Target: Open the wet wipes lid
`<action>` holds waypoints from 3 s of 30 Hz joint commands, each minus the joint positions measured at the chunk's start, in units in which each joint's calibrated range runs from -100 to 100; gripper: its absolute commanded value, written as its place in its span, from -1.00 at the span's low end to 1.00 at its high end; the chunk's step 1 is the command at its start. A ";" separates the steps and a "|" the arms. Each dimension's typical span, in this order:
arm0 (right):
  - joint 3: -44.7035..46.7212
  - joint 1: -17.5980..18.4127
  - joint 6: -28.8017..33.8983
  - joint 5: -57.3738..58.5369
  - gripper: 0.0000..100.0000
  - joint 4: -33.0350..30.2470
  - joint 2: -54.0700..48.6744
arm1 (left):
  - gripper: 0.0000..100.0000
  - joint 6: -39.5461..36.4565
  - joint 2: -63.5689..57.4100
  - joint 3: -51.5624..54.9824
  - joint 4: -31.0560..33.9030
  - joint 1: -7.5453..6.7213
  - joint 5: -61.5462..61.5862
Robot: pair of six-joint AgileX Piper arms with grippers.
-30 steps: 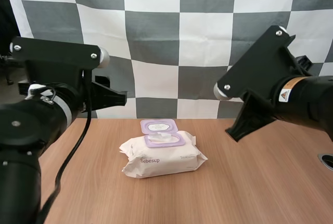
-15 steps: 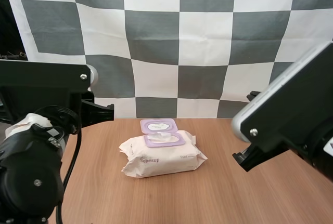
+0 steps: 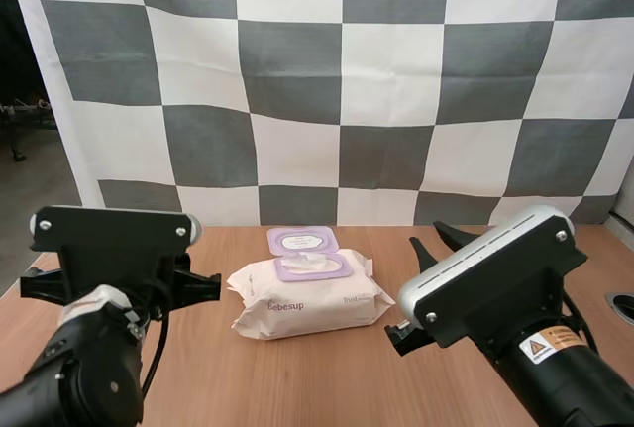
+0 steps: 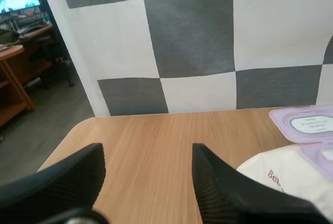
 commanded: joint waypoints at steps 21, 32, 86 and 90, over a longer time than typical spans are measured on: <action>8.76 -5.18 -1.47 10.45 -0.36 9.03 -1.14 | 0.65 -2.15 -15.50 9.20 -0.85 -10.94 8.78; 8.76 -6.38 -1.49 16.72 -0.97 16.99 -1.14 | 0.65 -10.60 -15.50 9.20 -8.44 -10.93 12.85; 8.76 -6.78 35.09 7.45 -1.00 1.47 -1.14 | -1.00 -25.48 -15.50 9.20 22.69 -11.00 5.79; 8.76 -8.15 44.29 6.43 -1.00 -6.10 -1.14 | -1.00 -25.47 -15.50 9.20 22.69 -11.00 5.13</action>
